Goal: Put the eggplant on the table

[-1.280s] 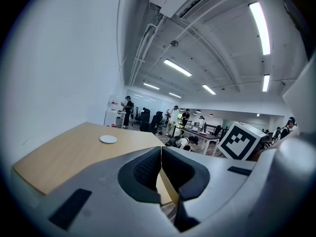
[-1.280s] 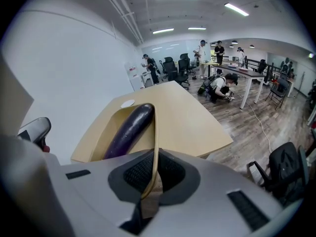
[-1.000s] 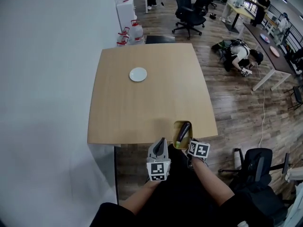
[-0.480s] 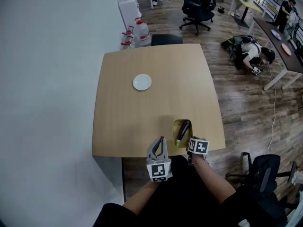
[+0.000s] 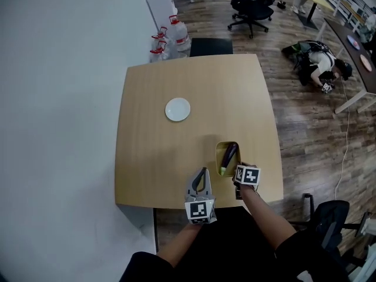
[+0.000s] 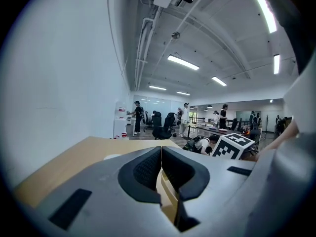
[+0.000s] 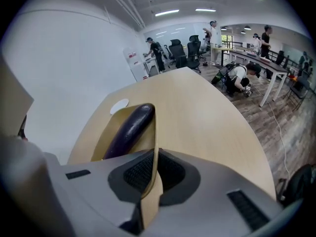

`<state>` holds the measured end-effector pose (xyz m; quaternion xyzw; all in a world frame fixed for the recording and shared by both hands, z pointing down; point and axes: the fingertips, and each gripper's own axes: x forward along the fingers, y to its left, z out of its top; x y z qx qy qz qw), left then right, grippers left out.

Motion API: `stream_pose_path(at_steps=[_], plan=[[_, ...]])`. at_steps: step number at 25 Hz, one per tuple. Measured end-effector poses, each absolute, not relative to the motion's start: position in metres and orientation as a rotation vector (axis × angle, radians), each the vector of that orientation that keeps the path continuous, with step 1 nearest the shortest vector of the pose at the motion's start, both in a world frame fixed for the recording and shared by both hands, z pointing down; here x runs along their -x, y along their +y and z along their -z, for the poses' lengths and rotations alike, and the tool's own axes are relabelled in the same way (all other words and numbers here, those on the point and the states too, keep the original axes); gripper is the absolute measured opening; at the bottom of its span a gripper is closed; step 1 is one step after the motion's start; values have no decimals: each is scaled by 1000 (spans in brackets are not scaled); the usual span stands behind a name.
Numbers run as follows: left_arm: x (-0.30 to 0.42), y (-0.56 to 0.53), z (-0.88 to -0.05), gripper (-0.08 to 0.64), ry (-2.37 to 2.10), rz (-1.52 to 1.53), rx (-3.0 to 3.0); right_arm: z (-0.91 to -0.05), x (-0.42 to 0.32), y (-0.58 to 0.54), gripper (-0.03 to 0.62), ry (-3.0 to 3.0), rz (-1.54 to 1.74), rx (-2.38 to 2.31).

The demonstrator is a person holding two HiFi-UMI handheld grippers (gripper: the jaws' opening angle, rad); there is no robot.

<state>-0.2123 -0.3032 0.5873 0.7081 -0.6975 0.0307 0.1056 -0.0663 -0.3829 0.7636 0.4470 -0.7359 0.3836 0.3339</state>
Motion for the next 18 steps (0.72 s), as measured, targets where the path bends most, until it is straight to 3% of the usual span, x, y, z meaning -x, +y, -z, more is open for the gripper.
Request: stream_pose_path(at_steps=[18], plan=[[271,-367,-626,15,-2143,-101,-1856,-814,152,-515,64,-1900,-949,-1065]])
